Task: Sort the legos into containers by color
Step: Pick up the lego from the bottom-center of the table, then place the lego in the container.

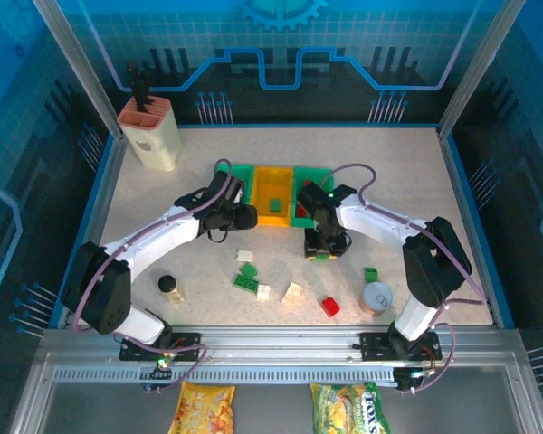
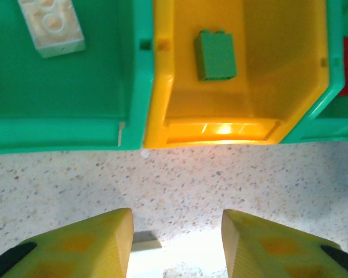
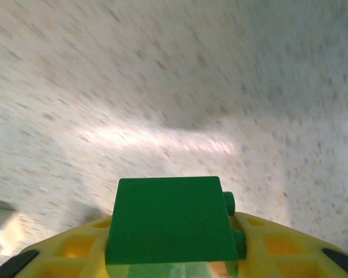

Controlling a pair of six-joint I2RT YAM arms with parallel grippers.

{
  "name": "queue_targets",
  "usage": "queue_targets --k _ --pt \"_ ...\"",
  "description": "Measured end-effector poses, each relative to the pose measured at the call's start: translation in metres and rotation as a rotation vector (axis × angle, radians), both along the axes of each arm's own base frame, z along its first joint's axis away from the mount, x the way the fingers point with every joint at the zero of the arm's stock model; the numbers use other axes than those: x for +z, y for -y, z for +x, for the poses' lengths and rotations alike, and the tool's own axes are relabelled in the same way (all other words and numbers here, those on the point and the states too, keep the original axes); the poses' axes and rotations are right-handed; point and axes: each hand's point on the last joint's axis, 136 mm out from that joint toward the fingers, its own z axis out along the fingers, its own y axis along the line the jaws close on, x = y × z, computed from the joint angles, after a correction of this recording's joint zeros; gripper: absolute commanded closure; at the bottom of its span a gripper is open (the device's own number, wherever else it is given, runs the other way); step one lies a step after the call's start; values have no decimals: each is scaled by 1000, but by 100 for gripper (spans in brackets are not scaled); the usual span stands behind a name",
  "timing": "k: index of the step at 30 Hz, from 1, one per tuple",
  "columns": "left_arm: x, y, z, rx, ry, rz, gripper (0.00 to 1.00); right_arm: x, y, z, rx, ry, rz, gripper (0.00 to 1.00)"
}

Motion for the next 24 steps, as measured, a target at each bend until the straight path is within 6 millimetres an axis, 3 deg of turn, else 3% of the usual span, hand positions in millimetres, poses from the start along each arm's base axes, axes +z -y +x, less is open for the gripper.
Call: queue_targets --k 13,17,24 --pt "-32 -27 -44 55 -87 32 55 42 -84 104 90 154 139 59" --pt "-33 -32 -54 75 -95 23 55 53 -107 131 100 201 190 59" --pt "-32 -38 -65 95 -104 16 55 47 -130 154 103 209 231 59"
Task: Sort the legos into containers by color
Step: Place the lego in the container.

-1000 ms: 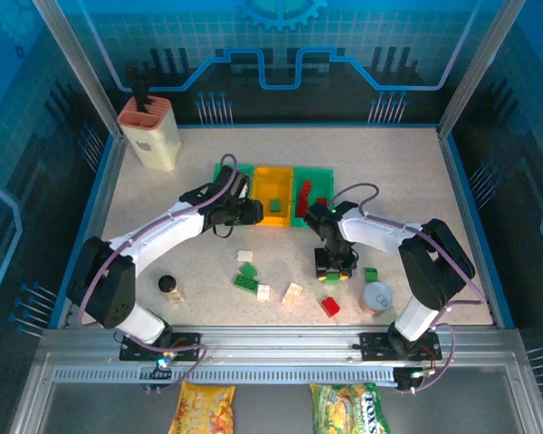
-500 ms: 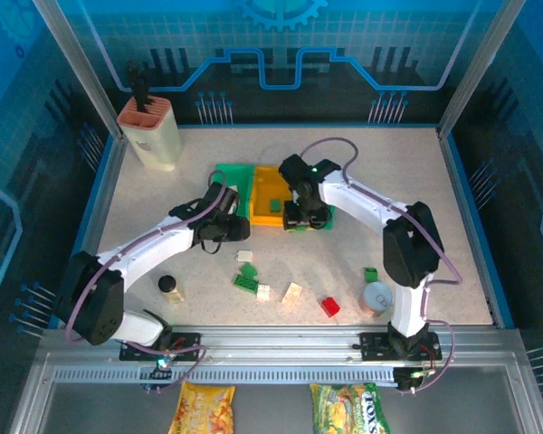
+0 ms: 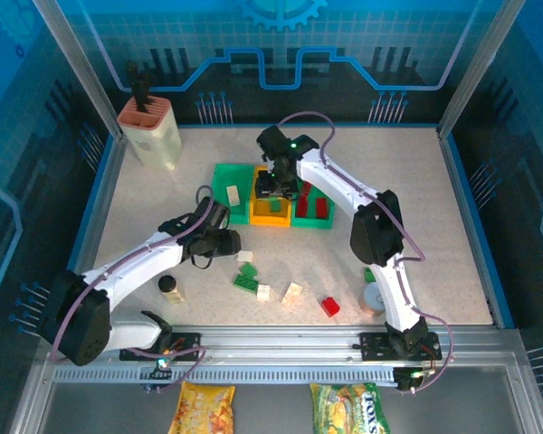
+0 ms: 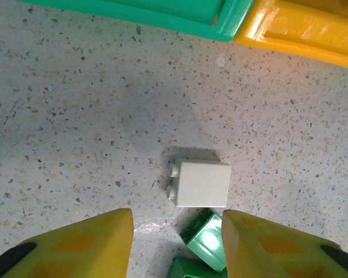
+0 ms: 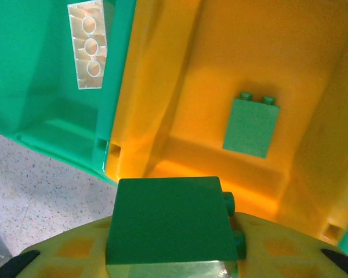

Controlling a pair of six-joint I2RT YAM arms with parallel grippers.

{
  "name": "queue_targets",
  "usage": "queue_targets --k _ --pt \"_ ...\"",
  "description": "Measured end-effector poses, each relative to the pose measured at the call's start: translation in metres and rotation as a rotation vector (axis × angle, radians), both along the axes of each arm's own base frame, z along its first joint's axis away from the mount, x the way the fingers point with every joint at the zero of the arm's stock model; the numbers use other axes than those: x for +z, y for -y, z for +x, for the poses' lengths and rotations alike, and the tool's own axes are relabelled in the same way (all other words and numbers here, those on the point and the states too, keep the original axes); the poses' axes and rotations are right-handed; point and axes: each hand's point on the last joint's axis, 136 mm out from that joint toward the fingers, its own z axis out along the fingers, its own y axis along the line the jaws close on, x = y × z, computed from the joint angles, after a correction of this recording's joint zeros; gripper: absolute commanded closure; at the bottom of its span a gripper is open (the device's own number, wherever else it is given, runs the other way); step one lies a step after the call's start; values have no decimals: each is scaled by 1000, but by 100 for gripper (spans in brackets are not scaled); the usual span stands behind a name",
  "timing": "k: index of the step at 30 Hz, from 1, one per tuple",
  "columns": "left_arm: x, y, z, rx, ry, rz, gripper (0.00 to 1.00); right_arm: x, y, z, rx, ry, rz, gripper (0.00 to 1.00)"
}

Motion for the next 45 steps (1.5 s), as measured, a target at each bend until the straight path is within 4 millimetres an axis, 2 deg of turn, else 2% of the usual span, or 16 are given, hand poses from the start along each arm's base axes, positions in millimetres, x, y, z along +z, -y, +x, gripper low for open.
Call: queue_targets --k 8,14,20,28,34,45 --pt "1 -2 -2 15 -5 -2 55 -27 -5 1 -10 -58 -9 59" --pt "1 -3 -3 20 -10 3 54 -47 -5 -1 -18 -96 -27 52" --pt "1 -3 -3 26 -12 0 54 -49 -6 0 -23 -98 -26 45" --pt "-2 -1 -10 10 -28 13 52 -48 -6 0 -24 -97 -25 42" --pt "-10 8 -20 -36 -68 45 52 -34 -6 0 -23 -76 -10 42" --pt "-18 29 -31 -117 -122 123 48 22 -3 -4 -18 14 55 42"
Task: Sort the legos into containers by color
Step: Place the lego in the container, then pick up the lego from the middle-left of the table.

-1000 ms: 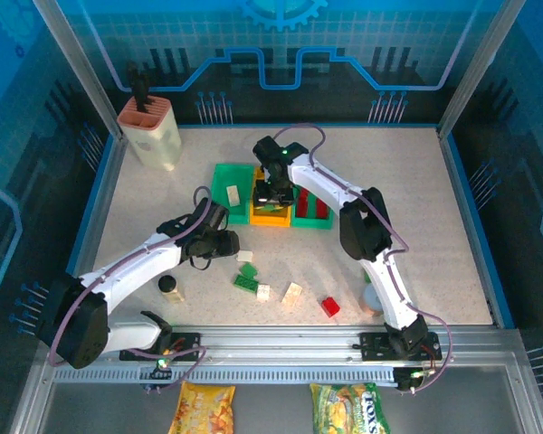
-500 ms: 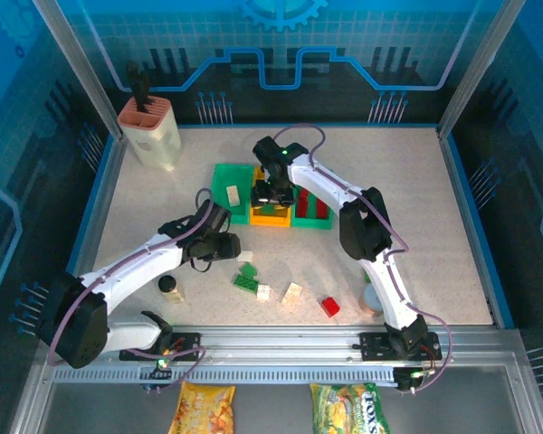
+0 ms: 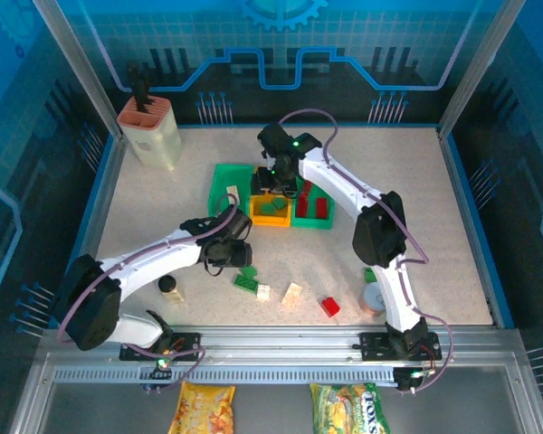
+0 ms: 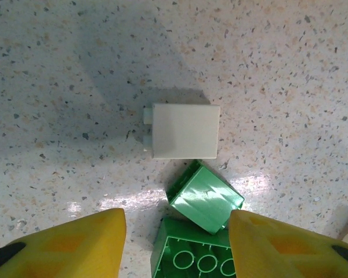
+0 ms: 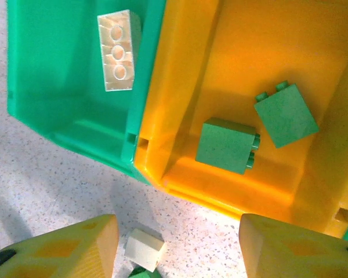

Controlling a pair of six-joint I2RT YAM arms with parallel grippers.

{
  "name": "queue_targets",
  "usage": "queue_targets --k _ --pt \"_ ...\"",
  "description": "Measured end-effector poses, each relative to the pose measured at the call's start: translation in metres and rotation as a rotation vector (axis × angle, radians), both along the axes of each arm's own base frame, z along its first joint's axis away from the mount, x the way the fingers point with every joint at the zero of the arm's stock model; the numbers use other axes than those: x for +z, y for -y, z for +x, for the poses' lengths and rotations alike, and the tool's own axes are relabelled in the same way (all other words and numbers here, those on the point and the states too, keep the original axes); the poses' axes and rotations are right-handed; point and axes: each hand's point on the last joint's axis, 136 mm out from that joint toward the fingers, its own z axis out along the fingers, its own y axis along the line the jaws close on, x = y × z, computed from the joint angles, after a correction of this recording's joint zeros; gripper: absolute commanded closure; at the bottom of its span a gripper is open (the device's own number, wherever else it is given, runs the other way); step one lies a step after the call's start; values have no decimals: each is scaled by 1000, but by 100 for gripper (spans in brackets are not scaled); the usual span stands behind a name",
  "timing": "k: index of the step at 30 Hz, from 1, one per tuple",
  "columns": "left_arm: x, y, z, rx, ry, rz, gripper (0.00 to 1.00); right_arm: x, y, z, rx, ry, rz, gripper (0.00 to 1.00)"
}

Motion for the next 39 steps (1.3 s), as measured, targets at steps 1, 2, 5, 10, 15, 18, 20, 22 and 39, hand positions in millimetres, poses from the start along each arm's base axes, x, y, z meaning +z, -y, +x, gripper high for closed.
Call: queue_targets --k 1,2,5,10,15,18,20,22,39 --pt "-1 2 -1 -6 -6 7 49 3 1 -1 1 4 3 42" --pt "-2 3 -1 -13 -12 14 50 5 2 -3 1 7 5 42" --pt "-6 9 -1 -46 -30 36 50 8 6 -7 3 9 3 42" --pt "-12 14 -1 -143 -55 88 50 2 18 -15 -1 -3 -11 42" --pt "-15 21 -4 -276 -69 140 49 -4 34 -18 -24 -13 -19 42" --pt "-18 26 -5 -359 -78 168 49 -4 44 -20 -38 -16 -24 42" --pt "-21 30 -6 -411 -88 186 49 -3 49 -23 -44 -14 -23 42" --pt "-24 34 -5 -451 -96 200 48 -1 53 -26 -49 -11 -25 42" --pt "-44 35 0 -559 -132 324 46 7 90 -46 -95 14 -54 42"
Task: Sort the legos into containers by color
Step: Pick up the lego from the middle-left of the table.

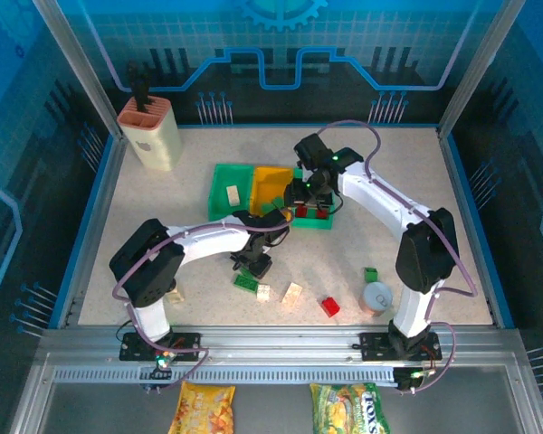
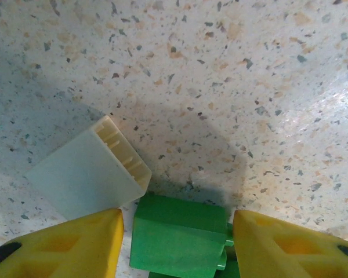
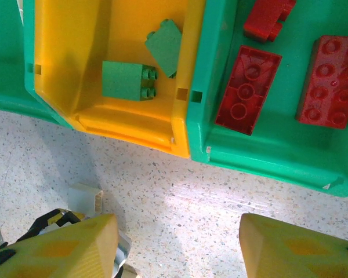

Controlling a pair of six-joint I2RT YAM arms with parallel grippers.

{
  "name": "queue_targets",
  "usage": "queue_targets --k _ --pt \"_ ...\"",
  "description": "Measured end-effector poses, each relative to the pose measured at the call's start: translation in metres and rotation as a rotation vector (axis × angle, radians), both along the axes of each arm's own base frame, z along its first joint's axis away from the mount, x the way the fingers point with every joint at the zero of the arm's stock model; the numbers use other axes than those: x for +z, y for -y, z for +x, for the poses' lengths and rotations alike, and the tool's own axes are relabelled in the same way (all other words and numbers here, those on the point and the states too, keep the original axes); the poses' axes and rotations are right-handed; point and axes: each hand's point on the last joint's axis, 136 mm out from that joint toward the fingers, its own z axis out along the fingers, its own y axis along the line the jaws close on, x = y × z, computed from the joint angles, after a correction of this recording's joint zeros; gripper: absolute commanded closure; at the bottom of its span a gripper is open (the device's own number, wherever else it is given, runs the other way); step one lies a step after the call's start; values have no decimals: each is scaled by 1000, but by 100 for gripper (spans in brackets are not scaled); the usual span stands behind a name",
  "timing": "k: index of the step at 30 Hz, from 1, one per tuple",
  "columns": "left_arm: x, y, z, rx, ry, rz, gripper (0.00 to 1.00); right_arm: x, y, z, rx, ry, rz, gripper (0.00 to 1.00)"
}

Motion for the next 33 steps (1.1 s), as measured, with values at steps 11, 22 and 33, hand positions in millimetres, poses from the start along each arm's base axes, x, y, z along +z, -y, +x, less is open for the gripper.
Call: queue_targets --k 11,22,33 --pt "-2 0 -1 -1 -8 8 45 -1 0 0 -1 0 0 42" --pt "-3 -1 -8 -5 -37 8 43 -1 0 0 0 -1 0 42" --pt "-11 -6 -15 -2 -63 23 42 -1 -1 0 0 1 2 42"
